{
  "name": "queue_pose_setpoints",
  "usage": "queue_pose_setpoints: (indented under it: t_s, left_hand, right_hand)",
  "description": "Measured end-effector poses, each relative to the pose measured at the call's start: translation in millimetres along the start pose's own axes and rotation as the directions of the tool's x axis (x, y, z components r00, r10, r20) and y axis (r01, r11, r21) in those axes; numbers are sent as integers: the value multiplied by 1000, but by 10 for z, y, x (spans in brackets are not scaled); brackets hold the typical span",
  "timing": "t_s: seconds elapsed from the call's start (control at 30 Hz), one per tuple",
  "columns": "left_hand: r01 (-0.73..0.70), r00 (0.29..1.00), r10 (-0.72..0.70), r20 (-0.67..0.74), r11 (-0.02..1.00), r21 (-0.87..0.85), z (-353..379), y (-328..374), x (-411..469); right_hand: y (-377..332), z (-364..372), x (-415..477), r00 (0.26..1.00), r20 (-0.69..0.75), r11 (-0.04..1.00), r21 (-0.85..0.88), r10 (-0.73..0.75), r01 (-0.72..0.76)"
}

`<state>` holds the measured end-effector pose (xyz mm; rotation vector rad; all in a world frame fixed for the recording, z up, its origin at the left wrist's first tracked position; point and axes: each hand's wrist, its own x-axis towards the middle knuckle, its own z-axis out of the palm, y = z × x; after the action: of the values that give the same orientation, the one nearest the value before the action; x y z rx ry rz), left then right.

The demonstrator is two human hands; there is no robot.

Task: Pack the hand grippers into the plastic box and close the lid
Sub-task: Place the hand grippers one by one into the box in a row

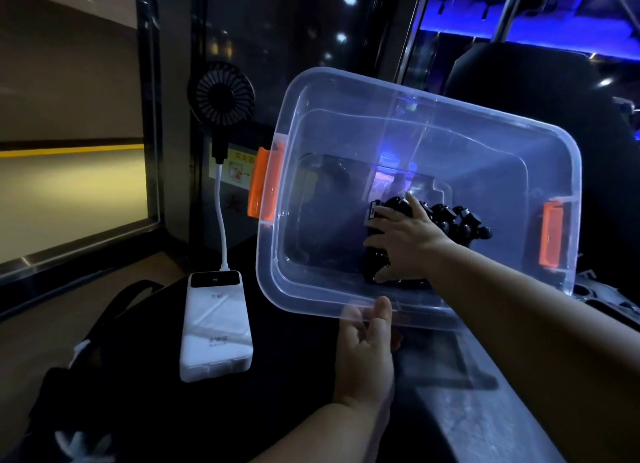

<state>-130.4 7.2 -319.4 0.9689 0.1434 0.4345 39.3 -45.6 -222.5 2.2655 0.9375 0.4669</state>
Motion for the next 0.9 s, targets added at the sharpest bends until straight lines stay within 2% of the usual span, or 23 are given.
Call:
queue_pose_setpoints:
  t_s: [0.2,0.6,0.73,0.9]
  left_hand:
    - [25,1000,-26,-8,999,-39,9,1,6]
    - [17,1000,-17,18,1000,-15,-24,-38,33]
    - [-7,1000,6,13,999,49,-24,-34,27]
    - [-7,1000,9,-26,995,101,-7,-64,39]
  right_hand:
    - [-107,29,125,998,27,995,-87,58,-56]
    - [-109,25,88,999,20,997,-66,48,-47]
    - [-58,-26,-50,989,-59,987,99,133,-127]
    - [-12,-5,-442,940,-156,910,339,305,-239]
